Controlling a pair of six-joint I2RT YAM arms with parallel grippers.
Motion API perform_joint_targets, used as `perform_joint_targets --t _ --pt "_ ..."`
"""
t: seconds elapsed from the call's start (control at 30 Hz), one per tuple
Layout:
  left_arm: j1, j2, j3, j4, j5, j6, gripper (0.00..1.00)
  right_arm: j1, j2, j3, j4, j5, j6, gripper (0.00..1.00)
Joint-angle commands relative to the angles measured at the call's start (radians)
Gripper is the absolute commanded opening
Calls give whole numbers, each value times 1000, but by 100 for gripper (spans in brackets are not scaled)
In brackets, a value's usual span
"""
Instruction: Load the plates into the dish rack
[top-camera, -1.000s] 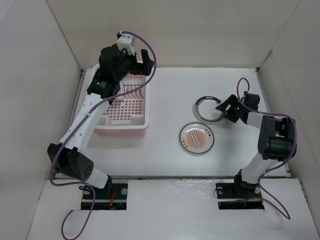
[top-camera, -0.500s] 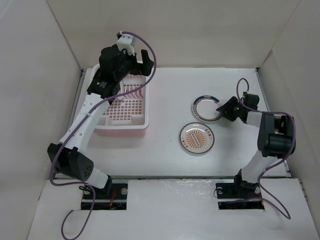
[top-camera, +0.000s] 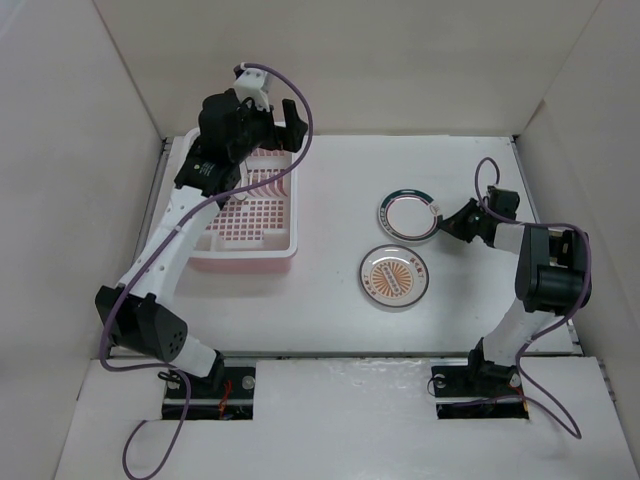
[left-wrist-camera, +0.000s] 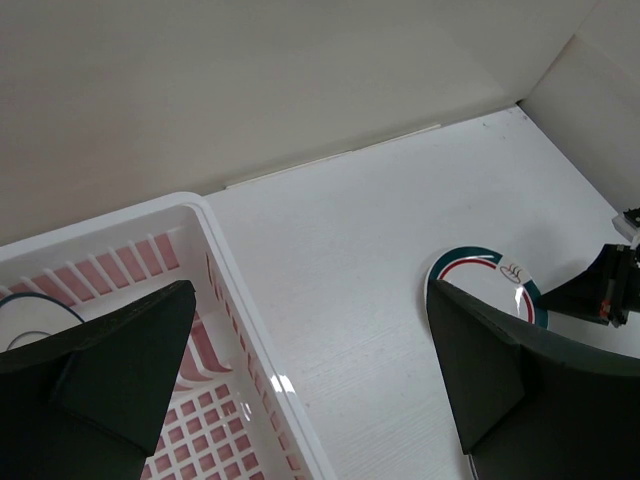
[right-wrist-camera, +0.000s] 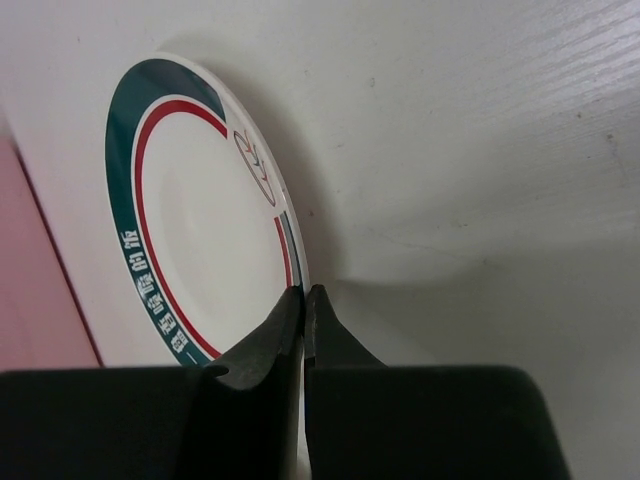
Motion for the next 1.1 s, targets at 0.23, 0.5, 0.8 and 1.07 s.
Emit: perform_joint_targets --t 0.23,0.5,0.8,1.07 --pt "5 30 -1 22 40 13 100 -6 -4 -16 220 -171 125 0" --pt "-5 50 6 16 57 13 100 -6 -75 10 343 -232 237 0" --pt "-15 79 -4 38 133 4 100 -6 -156 58 454 -347 308 0" --pt "-118 168 15 36 146 15 100 89 -250 125 478 -409 262 0"
